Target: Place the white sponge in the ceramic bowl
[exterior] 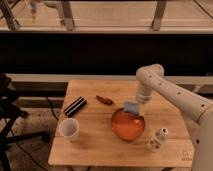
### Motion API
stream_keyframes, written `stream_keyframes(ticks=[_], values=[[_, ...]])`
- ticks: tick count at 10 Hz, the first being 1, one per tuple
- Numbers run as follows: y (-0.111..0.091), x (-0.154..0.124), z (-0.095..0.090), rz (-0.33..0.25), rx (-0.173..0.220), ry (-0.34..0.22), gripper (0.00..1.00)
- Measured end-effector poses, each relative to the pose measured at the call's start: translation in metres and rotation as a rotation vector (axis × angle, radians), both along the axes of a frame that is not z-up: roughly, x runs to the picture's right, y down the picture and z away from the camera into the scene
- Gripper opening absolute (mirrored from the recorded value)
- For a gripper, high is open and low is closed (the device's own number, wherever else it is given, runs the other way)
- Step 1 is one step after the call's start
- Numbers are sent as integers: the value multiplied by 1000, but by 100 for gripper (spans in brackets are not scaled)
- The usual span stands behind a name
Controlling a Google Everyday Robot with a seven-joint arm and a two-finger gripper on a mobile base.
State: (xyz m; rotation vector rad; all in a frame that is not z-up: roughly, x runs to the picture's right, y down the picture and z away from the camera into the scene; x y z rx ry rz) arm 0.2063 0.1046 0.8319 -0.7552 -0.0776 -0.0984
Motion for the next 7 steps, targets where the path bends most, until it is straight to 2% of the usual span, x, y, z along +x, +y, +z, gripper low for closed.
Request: stream_keyframes(ticks=[7], values=[[11,-17,-12,-27,-18,-22,2]])
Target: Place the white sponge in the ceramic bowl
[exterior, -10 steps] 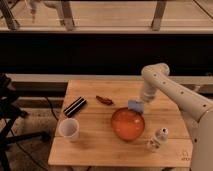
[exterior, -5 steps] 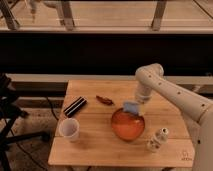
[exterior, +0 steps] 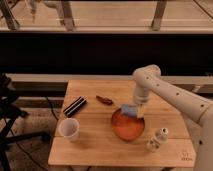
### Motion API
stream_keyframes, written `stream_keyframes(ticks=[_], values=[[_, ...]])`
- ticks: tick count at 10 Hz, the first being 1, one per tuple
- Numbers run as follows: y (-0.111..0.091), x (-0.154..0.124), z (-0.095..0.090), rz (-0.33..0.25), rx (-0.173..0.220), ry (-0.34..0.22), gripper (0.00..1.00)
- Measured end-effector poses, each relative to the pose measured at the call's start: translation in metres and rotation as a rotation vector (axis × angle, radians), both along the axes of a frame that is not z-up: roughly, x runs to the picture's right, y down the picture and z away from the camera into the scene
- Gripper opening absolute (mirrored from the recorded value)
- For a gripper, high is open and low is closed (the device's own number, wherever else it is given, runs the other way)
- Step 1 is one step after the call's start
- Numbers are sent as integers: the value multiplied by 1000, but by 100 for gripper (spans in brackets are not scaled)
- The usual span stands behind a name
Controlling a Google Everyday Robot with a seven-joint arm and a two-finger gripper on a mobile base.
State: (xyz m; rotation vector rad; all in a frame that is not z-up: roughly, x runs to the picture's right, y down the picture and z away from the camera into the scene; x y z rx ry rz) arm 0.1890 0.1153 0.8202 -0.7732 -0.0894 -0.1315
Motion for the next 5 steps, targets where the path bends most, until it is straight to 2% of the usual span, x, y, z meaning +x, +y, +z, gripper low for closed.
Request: stream_keyframes(ticks=[3,5], values=[[4,-3,-3,-11,-11,-5,2],[8,-5,-5,-17,-16,-8,9]])
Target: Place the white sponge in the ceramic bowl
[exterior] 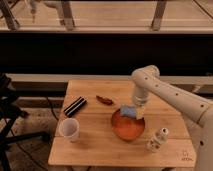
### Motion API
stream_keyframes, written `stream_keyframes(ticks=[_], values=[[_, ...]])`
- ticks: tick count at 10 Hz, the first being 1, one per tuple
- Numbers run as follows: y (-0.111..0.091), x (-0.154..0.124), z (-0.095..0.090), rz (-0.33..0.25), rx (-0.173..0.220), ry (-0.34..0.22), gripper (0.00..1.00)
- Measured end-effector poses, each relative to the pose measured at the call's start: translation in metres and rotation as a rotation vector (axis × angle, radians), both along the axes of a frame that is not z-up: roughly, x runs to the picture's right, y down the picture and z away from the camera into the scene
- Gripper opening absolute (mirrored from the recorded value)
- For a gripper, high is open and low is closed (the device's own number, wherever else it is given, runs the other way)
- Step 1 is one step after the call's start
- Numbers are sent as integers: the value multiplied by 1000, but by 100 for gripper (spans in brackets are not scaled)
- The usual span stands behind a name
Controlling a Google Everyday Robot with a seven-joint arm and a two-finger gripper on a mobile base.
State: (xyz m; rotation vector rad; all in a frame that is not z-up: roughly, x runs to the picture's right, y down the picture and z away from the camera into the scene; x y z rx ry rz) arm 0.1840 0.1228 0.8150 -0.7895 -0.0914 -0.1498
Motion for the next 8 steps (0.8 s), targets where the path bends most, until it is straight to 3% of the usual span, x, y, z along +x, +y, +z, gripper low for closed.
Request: stream_keyframes(ticks=[4,8], values=[[4,-6,-2,-15,-6,-9,11],[7,-8,-4,-22,-9,-13,37]])
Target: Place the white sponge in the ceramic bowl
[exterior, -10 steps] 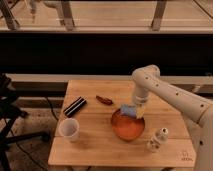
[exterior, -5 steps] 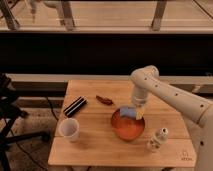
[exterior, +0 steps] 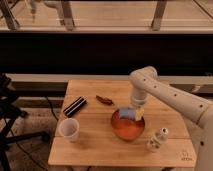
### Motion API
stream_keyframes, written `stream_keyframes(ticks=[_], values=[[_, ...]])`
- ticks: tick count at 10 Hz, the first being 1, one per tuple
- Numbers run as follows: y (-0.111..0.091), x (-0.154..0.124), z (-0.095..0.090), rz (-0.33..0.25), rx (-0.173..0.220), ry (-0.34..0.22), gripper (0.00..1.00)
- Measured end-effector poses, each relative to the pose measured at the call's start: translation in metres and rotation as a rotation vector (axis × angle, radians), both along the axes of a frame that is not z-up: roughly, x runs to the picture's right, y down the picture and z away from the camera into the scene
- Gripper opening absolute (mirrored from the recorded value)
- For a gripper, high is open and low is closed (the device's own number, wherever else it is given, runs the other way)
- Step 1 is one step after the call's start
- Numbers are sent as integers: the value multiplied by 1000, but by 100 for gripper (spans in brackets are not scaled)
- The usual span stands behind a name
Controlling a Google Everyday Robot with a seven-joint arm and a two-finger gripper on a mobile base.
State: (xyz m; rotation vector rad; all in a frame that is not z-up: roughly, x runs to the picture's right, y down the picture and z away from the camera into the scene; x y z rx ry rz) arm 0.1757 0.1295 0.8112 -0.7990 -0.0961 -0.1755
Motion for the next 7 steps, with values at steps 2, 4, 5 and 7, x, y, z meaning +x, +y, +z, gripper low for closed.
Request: stream_keyframes(ticks=[2,4,5,7], values=[[2,-3,-1,-6,-3,-5,40],[3,-3,-1,-8,-3,-5,50],[3,-3,-1,-10,-4,-7,62],[4,-4,-2,-16,-5,-11,79]])
